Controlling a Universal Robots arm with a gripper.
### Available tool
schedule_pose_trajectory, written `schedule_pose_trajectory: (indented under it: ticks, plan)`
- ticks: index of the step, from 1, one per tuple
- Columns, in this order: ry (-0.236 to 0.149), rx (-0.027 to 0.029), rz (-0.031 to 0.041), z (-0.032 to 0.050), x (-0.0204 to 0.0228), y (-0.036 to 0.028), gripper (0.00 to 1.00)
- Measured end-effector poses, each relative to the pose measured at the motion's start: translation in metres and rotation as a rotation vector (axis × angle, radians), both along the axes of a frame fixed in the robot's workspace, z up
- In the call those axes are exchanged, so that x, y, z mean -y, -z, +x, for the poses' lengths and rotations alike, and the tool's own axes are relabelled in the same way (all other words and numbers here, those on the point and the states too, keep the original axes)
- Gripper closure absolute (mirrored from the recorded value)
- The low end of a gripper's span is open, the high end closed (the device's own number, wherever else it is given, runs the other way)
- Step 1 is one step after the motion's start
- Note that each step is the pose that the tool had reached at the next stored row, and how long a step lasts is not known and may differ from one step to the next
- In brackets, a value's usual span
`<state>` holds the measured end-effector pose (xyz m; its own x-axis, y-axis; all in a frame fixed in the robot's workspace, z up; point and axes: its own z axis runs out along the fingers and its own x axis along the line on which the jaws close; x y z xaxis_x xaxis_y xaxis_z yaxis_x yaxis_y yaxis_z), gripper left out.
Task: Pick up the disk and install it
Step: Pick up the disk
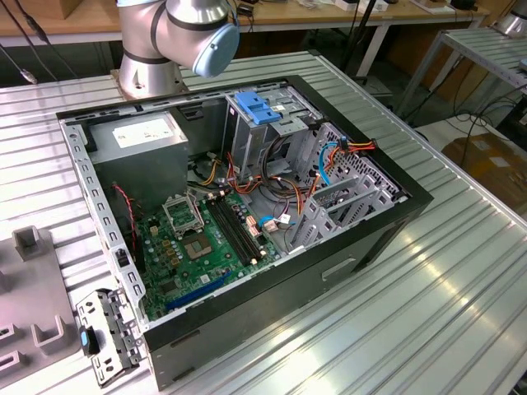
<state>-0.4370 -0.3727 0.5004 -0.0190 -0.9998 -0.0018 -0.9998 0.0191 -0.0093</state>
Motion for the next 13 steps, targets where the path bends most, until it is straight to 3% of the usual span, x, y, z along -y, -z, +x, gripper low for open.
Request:
schedule_pose_trajectory:
  ticks: [13]
  plan:
    - [0.0, -0.0001, 0.0, 0.0129, 0.0, 0.0, 0.63]
